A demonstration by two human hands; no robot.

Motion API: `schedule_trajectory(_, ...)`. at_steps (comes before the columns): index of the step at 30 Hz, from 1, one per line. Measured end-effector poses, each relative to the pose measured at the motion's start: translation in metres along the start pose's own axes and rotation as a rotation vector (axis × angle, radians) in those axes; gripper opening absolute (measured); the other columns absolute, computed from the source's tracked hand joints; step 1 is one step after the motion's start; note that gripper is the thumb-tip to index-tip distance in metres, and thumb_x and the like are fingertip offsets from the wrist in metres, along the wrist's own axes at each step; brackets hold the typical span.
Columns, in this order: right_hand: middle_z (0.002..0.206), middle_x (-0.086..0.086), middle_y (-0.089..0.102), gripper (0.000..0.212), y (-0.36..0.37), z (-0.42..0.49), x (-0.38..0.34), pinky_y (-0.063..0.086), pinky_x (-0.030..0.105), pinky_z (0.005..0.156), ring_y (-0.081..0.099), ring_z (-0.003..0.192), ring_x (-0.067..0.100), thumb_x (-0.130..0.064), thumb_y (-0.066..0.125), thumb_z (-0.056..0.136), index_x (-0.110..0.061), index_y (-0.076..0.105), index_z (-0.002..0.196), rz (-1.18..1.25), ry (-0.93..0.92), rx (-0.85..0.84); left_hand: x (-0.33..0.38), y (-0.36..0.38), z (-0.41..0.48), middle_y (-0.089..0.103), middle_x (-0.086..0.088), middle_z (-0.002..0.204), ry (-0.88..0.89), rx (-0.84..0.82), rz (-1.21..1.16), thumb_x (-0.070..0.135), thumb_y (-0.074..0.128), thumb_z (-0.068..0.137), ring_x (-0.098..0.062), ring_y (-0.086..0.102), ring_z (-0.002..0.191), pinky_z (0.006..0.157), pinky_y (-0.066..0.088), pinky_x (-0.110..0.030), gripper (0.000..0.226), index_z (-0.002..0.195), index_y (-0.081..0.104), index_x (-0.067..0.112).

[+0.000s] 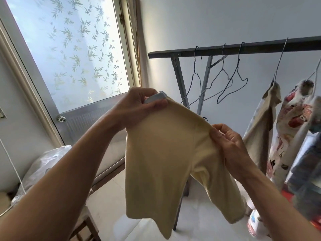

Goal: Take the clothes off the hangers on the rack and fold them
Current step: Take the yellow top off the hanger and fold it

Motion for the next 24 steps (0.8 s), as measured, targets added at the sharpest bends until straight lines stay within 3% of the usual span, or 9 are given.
schedule_trajectory(4, 0.081, 0.004, 0.065, 0.008, 0.003, 0.005, -0.006, 0.049, 0.030, 0.070, 0.058, 0.076, 0.016, -0.026, 0.062, 0.089, -0.019, 0.065, 0.087, -0.057, 0.028, -0.002, 0.009, 0.004, -0.006, 0.071, -0.002, 0.075, -0.017, -0.098, -0.180, 0.036, 0.065, 0.087, -0.014, 0.067, 0.065, 0.055, 0.054, -0.024, 0.023, 0.091, 0.072, 0.015)
schedule_trajectory(9, 0.083, 0.002, 0.063, 0.003, 0.014, 0.009, -0.005, 0.049, 0.019, 0.070, 0.059, 0.075, 0.008, -0.010, 0.062, 0.091, -0.012, 0.061, 0.090, -0.161, -0.012, -0.029, 0.017, 0.012, -0.007, 0.070, 0.003, 0.075, 0.004, -0.140, -0.276, 0.036, 0.058, 0.090, -0.012, 0.066, 0.065, 0.056, 0.052, -0.023, 0.019, 0.083, 0.074, 0.027)
schedule_trajectory(12, 0.095, -0.002, 0.066, 0.011, 0.021, 0.008, 0.000, 0.050, 0.027, 0.084, 0.063, 0.091, 0.008, -0.014, 0.068, 0.087, -0.016, 0.061, 0.096, -0.372, -0.083, -0.012, 0.022, 0.018, -0.007, 0.071, 0.002, 0.077, 0.007, -0.135, -0.261, 0.039, 0.061, 0.091, -0.014, 0.067, 0.068, 0.059, 0.054, -0.026, 0.019, 0.088, 0.073, 0.024)
schedule_trajectory(14, 0.092, -0.007, 0.070, 0.004, 0.028, 0.004, -0.003, 0.051, 0.032, 0.084, 0.065, 0.089, 0.006, -0.016, 0.060, 0.094, -0.018, 0.064, 0.095, -0.380, -0.126, -0.014, 0.023, 0.020, -0.006, 0.071, -0.002, 0.079, 0.005, -0.106, -0.247, 0.041, 0.062, 0.088, -0.015, 0.067, 0.070, 0.060, 0.056, -0.028, 0.027, 0.094, 0.072, 0.017)
schedule_trajectory(16, 0.092, -0.008, 0.074, 0.032, 0.033, -0.003, -0.005, 0.050, 0.034, 0.084, 0.068, 0.090, 0.005, -0.035, 0.044, 0.101, -0.014, 0.068, 0.099, -0.245, -0.075, -0.117, 0.025, 0.021, -0.004, 0.071, -0.007, 0.083, -0.001, -0.075, -0.218, 0.043, 0.063, 0.085, -0.016, 0.067, 0.072, 0.064, 0.057, -0.030, 0.035, 0.098, 0.072, 0.012)
schedule_trajectory(18, 0.105, 0.005, 0.074, 0.068, 0.035, -0.009, -0.006, 0.052, 0.037, 0.088, 0.069, 0.101, 0.016, -0.068, 0.038, 0.088, -0.011, 0.069, 0.108, -0.157, 0.009, -0.255, 0.024, 0.021, -0.003, 0.071, -0.008, 0.084, -0.005, -0.048, -0.185, 0.043, 0.062, 0.085, -0.015, 0.067, 0.073, 0.067, 0.057, -0.030, 0.037, 0.100, 0.072, 0.010)
schedule_trajectory(20, 0.106, 0.016, 0.071, 0.076, 0.039, -0.017, -0.009, 0.057, 0.038, 0.080, 0.070, 0.097, 0.026, -0.078, 0.056, 0.073, -0.014, 0.068, 0.114, -0.130, 0.050, -0.368, 0.025, 0.020, -0.001, 0.071, -0.009, 0.085, -0.005, -0.029, -0.162, 0.037, 0.062, 0.090, -0.013, 0.067, 0.072, 0.067, 0.056, -0.029, 0.033, 0.100, 0.072, 0.008)
schedule_trajectory(22, 0.102, 0.011, 0.074, 0.052, 0.044, -0.023, -0.014, 0.059, 0.034, 0.070, 0.072, 0.090, 0.028, -0.046, 0.079, 0.073, -0.016, 0.066, 0.114, -0.125, 0.061, -0.385, 0.025, 0.019, 0.000, 0.071, -0.014, 0.086, -0.004, -0.022, -0.140, 0.033, 0.063, 0.092, -0.014, 0.066, 0.072, 0.065, 0.056, -0.028, 0.030, 0.100, 0.071, 0.005)
schedule_trajectory(24, 0.098, 0.007, 0.076, 0.042, 0.049, -0.026, -0.018, 0.058, 0.029, 0.065, 0.074, 0.086, 0.024, -0.015, 0.081, 0.076, -0.012, 0.063, 0.114, -0.148, 0.049, -0.345, 0.028, 0.018, 0.000, 0.072, -0.016, 0.084, -0.006, -0.007, -0.133, 0.030, 0.066, 0.090, -0.015, 0.065, 0.070, 0.062, 0.055, -0.028, 0.028, 0.098, 0.071, 0.003)
Point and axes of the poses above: each hand's wrist, its own z-axis towards the middle knuckle, its own y-axis out of the palm, x = y × z, the point moved 1 cm from there along z, towards the middle knuckle
